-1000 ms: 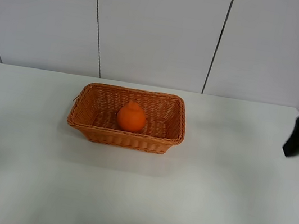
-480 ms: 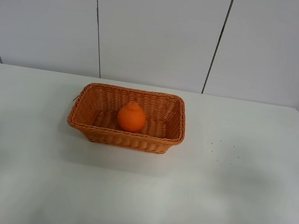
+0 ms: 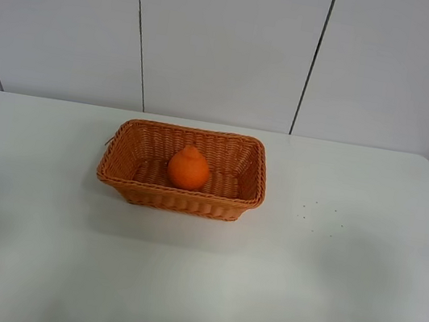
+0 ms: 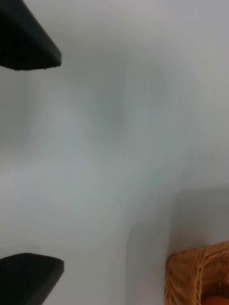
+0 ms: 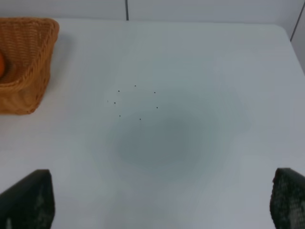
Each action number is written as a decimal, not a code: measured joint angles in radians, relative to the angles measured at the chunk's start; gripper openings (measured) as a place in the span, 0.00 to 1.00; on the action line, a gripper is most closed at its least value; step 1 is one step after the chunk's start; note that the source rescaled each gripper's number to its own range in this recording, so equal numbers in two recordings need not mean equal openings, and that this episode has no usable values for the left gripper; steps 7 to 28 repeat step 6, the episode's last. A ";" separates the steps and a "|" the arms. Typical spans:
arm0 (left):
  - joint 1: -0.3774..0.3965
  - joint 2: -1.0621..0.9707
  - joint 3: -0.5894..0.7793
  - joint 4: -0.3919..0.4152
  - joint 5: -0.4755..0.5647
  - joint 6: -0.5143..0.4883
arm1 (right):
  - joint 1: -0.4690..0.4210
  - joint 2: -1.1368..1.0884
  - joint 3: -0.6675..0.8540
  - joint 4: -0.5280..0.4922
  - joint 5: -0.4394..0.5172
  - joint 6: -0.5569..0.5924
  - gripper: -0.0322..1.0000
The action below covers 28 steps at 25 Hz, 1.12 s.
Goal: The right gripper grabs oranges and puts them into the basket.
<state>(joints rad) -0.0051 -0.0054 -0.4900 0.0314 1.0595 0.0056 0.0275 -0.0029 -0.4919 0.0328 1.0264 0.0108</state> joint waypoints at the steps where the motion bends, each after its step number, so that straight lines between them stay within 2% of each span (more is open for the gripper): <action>1: 0.000 0.000 0.000 0.000 0.000 0.000 | 0.000 0.000 0.000 0.000 0.000 0.000 1.00; 28: 0.000 0.000 0.000 0.001 0.000 0.000 | 0.000 0.000 0.000 -0.001 0.000 0.000 1.00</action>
